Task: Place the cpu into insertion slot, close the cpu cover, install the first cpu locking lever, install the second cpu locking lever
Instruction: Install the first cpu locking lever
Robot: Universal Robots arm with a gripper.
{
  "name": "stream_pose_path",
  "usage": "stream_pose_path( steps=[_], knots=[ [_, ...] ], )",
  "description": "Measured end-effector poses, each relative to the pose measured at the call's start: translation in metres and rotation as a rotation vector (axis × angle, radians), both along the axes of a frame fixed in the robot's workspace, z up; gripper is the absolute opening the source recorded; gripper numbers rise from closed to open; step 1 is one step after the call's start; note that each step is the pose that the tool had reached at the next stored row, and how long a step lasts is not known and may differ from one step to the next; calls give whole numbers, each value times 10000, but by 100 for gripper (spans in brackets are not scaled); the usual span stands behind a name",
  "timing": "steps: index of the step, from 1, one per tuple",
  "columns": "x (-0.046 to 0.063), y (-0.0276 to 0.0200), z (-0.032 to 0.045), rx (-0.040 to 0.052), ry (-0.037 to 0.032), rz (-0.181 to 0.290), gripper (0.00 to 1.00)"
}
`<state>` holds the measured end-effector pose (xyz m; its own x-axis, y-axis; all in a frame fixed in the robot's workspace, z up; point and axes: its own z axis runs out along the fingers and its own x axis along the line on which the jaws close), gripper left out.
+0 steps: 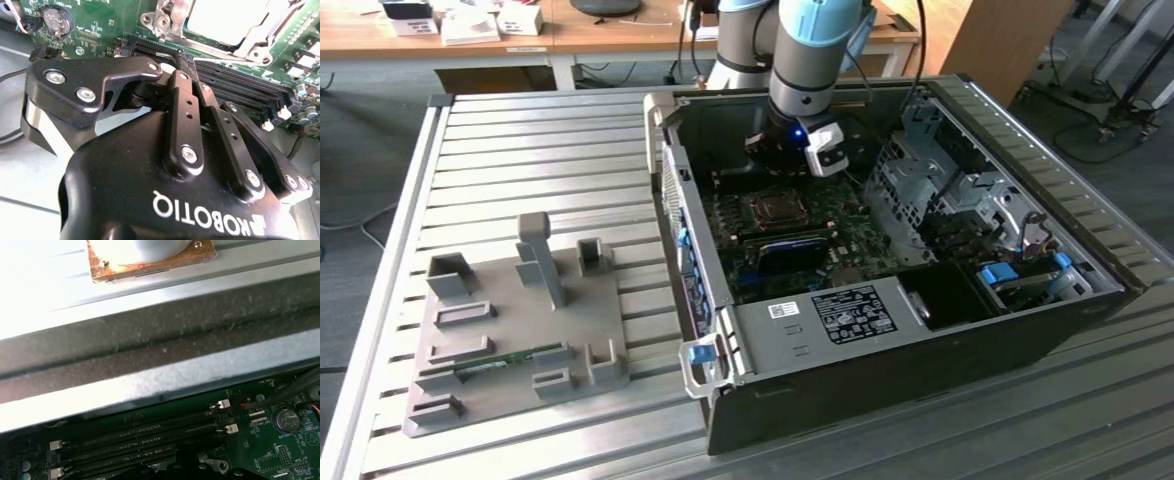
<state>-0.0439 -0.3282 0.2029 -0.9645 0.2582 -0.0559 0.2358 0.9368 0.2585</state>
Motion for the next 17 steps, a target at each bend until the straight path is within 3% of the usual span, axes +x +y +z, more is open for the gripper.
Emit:
stream_pose_path(
  steps=[5,17],
  knots=[
    [0,1,49,0,-1,-6,11],
    [0,16,84,0,-1,-27,11]
  ],
)
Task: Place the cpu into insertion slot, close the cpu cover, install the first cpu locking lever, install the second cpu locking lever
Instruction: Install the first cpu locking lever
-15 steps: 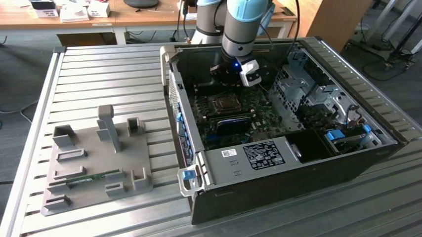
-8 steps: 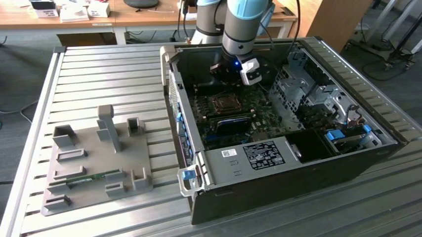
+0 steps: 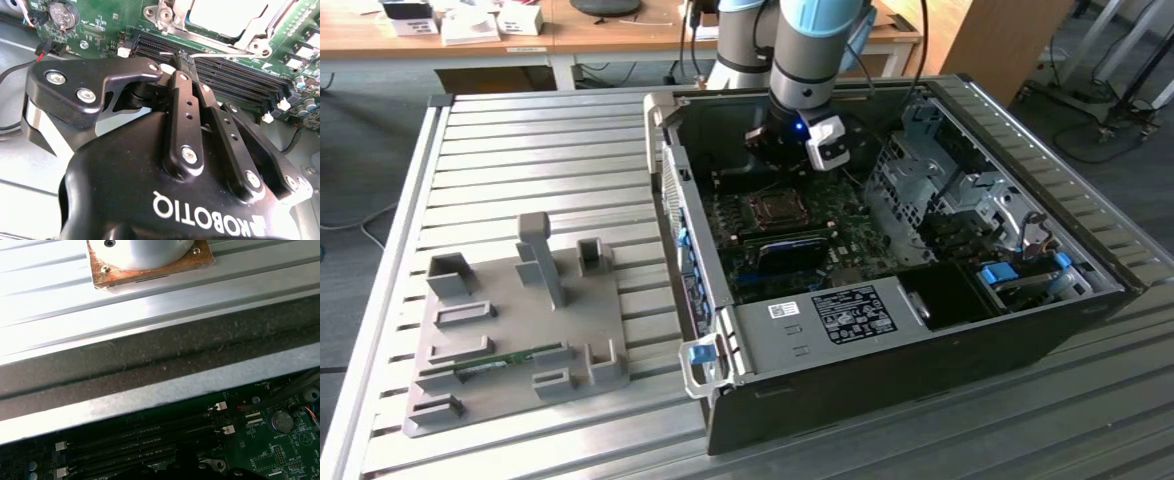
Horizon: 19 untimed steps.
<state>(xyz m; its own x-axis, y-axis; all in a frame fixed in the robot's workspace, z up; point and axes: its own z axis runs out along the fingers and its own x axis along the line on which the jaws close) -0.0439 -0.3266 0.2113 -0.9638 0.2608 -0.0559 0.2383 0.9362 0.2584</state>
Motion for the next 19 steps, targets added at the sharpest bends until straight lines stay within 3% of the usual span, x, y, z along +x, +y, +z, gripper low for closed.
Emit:
stream_pose_path(
  steps=[19],
  knots=[
    [0,18,5,0,-14,-21,11]
  ],
)
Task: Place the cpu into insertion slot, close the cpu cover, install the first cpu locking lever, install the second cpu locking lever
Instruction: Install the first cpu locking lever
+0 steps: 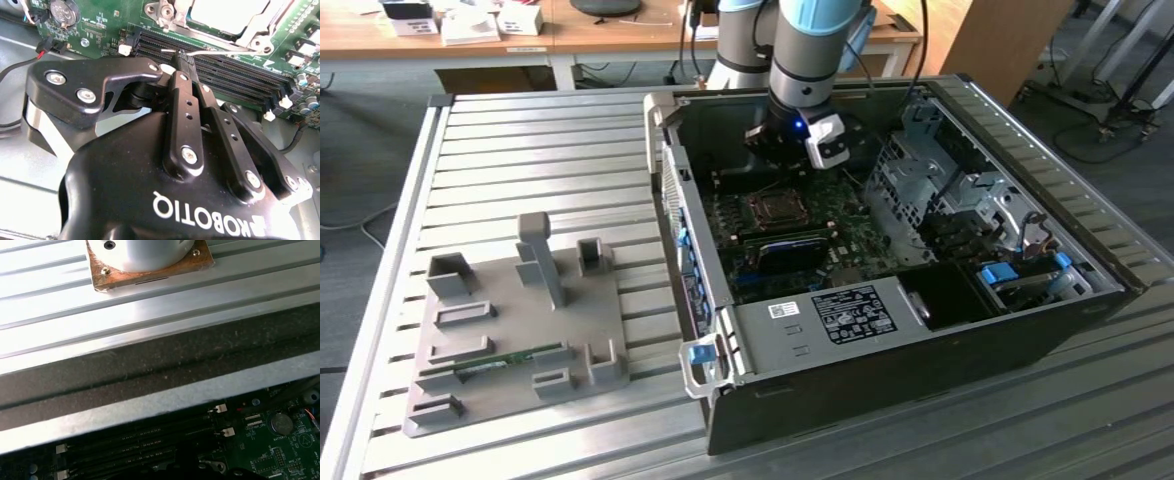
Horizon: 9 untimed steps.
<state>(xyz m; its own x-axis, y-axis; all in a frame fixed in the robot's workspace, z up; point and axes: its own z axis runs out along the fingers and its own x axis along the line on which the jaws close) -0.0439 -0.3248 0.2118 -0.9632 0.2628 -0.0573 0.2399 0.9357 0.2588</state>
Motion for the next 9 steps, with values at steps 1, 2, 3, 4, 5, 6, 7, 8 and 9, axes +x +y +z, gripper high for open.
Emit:
stream_pose_path(
  steps=[1,2,3,4,5,6,7,8,9],
  knots=[
    [0,0,-6,1,-10,0,11],
    [0,-1,-12,0,-21,0,11],
    [0,-1,-18,0,-32,0,11],
    [-1,-1,-25,0,-46,-1,11],
    [-1,-1,-32,0,-64,-2,11],
    [-1,-1,-40,0,-86,-2,11],
    [-2,-1,-47,0,-109,-1,11],
    [-2,-1,-54,0,-134,-1,11],
    [-3,-1,-61,0,-165,-1,11]
  ],
)
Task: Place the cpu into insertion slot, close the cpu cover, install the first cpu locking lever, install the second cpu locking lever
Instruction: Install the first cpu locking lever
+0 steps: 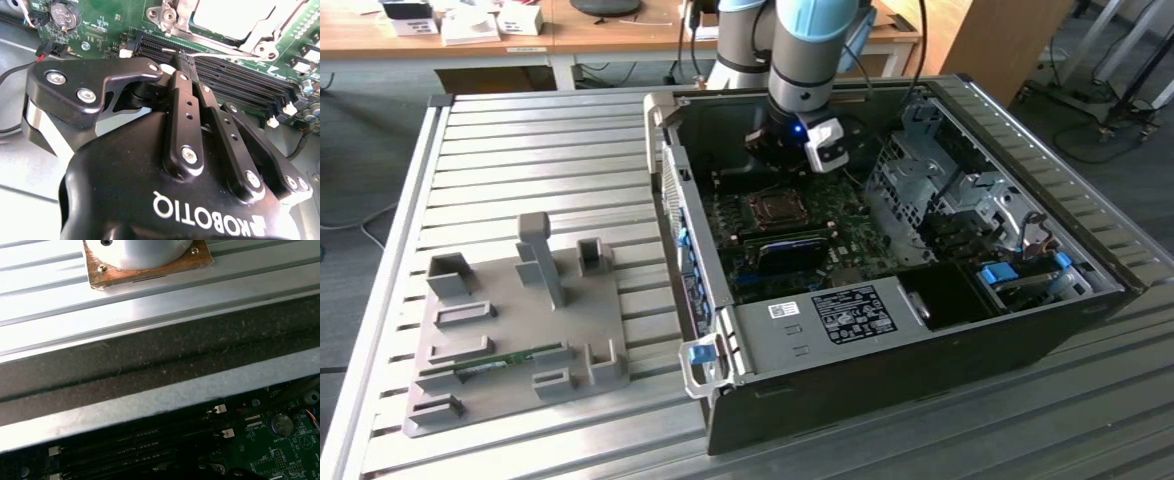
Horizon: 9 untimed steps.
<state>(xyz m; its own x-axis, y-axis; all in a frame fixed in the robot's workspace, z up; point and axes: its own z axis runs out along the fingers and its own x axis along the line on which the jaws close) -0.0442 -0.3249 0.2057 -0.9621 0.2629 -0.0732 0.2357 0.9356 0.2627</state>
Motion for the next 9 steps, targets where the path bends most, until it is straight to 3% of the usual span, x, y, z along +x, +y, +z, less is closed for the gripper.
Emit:
stream_pose_path(
  steps=[4,9],
  knots=[
    [-4,0,-30,0,-143,0,11],
    [-7,0,-55,0,-244,1,11]
  ],
)
